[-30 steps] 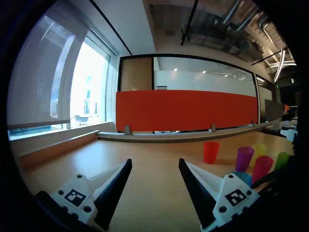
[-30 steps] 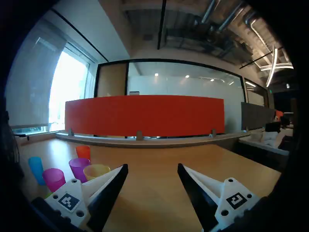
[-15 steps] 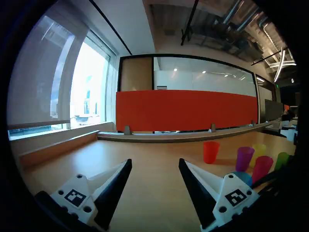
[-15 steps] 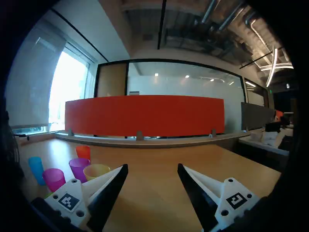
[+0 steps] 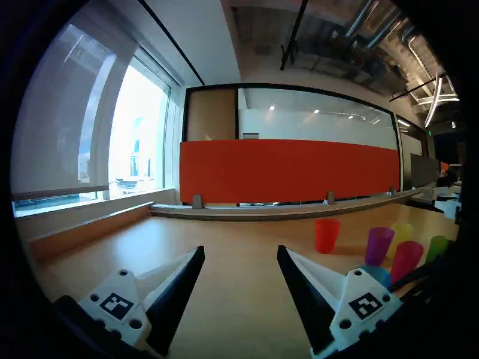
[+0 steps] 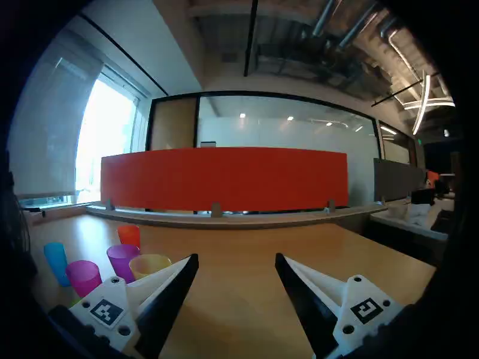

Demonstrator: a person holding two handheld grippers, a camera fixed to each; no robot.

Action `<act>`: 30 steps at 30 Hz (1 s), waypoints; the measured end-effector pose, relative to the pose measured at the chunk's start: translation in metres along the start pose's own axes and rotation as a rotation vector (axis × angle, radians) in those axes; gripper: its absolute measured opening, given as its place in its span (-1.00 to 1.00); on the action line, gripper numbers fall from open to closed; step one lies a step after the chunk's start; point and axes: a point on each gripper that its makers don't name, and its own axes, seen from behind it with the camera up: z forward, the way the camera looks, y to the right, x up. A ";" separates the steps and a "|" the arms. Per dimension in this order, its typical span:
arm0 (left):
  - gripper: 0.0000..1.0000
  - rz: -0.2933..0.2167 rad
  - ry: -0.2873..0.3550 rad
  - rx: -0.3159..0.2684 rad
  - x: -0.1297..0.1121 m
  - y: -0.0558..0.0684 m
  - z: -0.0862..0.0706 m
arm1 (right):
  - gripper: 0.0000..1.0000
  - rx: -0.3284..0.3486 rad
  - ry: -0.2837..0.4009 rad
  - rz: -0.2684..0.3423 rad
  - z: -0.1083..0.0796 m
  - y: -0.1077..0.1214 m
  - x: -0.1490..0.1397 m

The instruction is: Pour water

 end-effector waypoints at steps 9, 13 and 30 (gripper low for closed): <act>0.79 0.000 0.000 0.000 0.001 0.000 0.001 | 0.99 0.000 0.000 0.000 0.000 0.000 0.001; 0.79 0.000 -0.001 0.000 0.001 -0.001 0.000 | 0.99 0.000 0.000 0.000 0.000 0.000 0.001; 0.79 -0.001 -0.002 -0.001 0.005 -0.002 -0.001 | 0.99 0.000 0.000 0.000 0.000 0.000 0.000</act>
